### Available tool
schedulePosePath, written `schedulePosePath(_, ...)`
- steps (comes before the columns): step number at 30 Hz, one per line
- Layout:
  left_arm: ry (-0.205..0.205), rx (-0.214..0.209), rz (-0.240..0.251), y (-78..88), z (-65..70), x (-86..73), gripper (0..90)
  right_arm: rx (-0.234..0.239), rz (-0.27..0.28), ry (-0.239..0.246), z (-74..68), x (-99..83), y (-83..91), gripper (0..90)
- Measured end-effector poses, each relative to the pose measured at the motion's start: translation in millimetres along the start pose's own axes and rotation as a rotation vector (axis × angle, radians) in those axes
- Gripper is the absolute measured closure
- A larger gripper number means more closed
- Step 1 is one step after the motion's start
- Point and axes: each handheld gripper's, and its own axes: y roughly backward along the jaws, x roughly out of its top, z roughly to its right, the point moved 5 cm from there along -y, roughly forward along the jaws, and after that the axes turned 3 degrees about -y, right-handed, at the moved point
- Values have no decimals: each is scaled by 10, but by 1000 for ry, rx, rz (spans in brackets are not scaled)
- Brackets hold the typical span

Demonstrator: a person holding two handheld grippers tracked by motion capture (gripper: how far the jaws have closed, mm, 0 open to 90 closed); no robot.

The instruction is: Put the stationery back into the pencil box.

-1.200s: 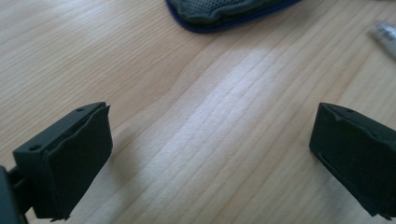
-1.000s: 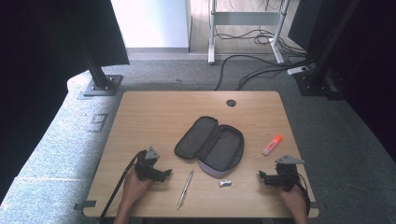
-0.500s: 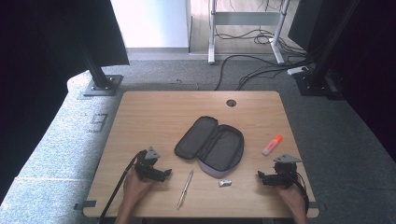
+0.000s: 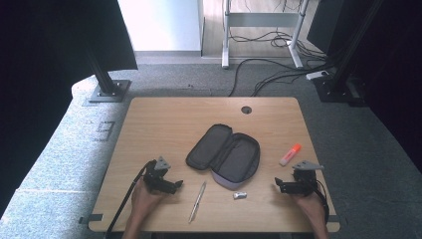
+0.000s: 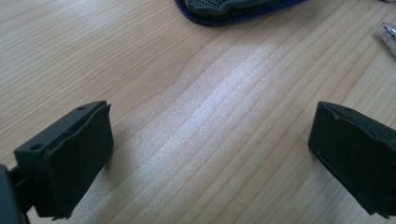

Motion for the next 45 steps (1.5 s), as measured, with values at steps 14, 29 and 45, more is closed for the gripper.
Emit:
schedulePosePath(14,1,0,3,1,1,2,12,-30,14,-21,109,175,-22,107)
schedulePosePath(29,1,-1,4,2,1,2,14,-63,24,-42,247,351,-96,127)
schedulePosePath(45,1,-1,4,2,1,2,16,-120,10,-83,433,492,-302,130)
